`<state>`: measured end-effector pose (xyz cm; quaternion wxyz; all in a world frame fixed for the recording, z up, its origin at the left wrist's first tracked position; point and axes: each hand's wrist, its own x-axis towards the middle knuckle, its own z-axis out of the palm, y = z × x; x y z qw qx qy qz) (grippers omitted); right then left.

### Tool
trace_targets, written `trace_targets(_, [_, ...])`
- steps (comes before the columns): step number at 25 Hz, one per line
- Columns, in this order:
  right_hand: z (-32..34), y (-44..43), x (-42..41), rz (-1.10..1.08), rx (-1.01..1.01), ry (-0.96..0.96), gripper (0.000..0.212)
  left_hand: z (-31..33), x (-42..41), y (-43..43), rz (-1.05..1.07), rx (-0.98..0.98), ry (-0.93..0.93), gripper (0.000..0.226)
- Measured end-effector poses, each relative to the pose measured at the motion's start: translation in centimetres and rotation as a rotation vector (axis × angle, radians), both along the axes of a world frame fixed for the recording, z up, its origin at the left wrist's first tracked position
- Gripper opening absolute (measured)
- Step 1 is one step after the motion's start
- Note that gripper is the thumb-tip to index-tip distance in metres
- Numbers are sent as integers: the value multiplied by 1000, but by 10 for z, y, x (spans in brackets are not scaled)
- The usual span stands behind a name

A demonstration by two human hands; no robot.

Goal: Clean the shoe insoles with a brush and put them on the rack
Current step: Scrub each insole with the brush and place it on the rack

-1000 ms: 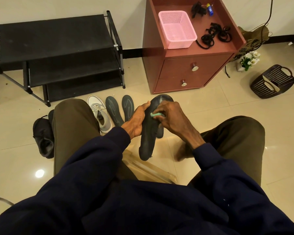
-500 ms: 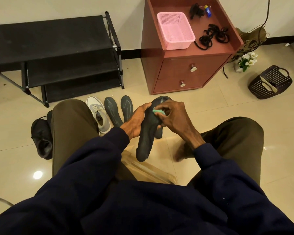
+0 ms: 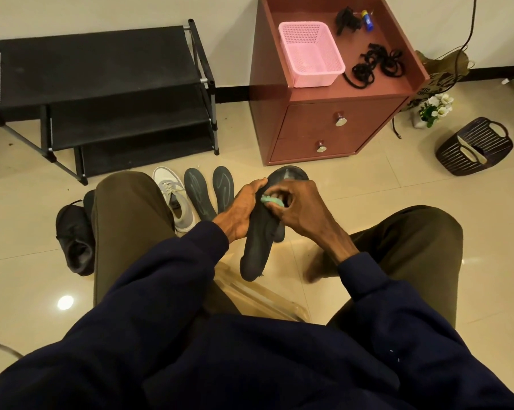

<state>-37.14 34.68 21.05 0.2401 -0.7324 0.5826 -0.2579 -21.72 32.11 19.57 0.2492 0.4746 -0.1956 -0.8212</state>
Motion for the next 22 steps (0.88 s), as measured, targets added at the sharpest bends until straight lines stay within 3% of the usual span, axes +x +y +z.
trace_targets(2, [1,-2,1,60,-27,109,18,0,0,0,19,7,-12,42])
trace_targets(6, [-3,-17,-27,-211,-76,322,16,3,-4,3,8,30,51,43])
trace_targets(8, [-3,-16,-33,-256,-62,238,14,5,-3,4,5,30,43,42])
trace_targets(11, [2,-4,-14,-93,77,21,10,5,-3,3,36,22,4,44])
trace_targets(13, [-1,0,-4,1,94,80,7,2,-2,2,57,9,-30,47])
trace_targets(18, [-4,-14,-39,-232,-7,198,13,5,-2,3,36,26,79,38])
trace_targets(22, [11,-13,-53,-330,-43,-27,12,11,-1,1,37,16,166,40])
